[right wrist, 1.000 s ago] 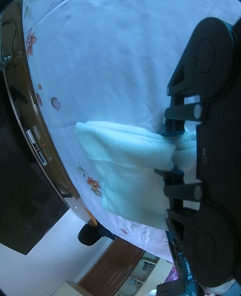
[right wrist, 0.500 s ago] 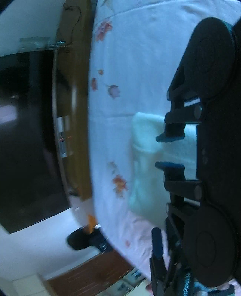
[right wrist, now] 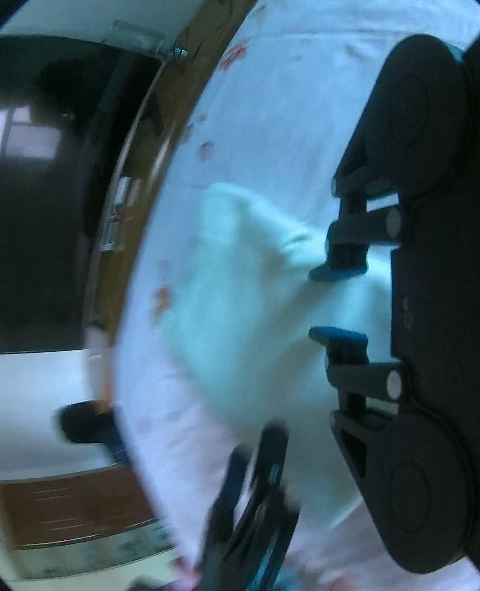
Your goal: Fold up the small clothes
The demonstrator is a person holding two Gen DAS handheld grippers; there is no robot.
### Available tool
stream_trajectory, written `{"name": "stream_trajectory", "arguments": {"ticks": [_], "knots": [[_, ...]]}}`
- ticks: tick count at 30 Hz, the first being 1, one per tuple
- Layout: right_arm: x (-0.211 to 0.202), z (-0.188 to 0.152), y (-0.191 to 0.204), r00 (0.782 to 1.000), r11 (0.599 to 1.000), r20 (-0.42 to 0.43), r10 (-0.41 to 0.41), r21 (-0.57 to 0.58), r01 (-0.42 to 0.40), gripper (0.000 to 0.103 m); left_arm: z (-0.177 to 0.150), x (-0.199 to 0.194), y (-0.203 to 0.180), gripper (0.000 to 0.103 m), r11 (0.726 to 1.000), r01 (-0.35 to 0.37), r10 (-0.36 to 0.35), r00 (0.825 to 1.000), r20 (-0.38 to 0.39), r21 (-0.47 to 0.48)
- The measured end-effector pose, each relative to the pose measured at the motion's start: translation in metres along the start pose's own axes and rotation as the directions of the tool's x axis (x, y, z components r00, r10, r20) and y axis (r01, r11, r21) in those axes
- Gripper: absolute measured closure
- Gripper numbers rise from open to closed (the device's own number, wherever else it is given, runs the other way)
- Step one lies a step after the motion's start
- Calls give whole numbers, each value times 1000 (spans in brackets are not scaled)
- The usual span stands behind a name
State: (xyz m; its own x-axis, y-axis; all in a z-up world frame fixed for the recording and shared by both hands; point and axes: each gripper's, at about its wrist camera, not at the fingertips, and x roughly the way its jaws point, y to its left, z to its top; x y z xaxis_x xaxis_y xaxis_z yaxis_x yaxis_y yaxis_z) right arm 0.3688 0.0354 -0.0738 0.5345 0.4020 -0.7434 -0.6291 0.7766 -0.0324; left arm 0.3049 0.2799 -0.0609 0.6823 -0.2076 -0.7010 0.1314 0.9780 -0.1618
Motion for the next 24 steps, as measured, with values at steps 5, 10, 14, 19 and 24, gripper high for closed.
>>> {"name": "stream_trajectory", "arguments": {"ticks": [5,10,14,19,24], "knots": [[-20,-17,-18,999,994,15,-42,104,40,78,-29,-28,5,25,996,-59,61,997,36,-62],[-25,-50,6,1000,997,-21,-10,78,11,72,-43,-34,-9,25,990,-123,125,992,28,-62],[-61,-56,2,999,983,9,-38,177,36,67,-49,-77,-38,0,980,-184,188,980,56,-82],[-140,-74,15,987,978,129,-98,196,72,11,-63,-141,-91,0,964,-253,261,956,133,-77],[-207,-105,34,979,975,133,-153,182,127,0,-89,-220,-135,0,968,-230,246,946,212,-98]]}}
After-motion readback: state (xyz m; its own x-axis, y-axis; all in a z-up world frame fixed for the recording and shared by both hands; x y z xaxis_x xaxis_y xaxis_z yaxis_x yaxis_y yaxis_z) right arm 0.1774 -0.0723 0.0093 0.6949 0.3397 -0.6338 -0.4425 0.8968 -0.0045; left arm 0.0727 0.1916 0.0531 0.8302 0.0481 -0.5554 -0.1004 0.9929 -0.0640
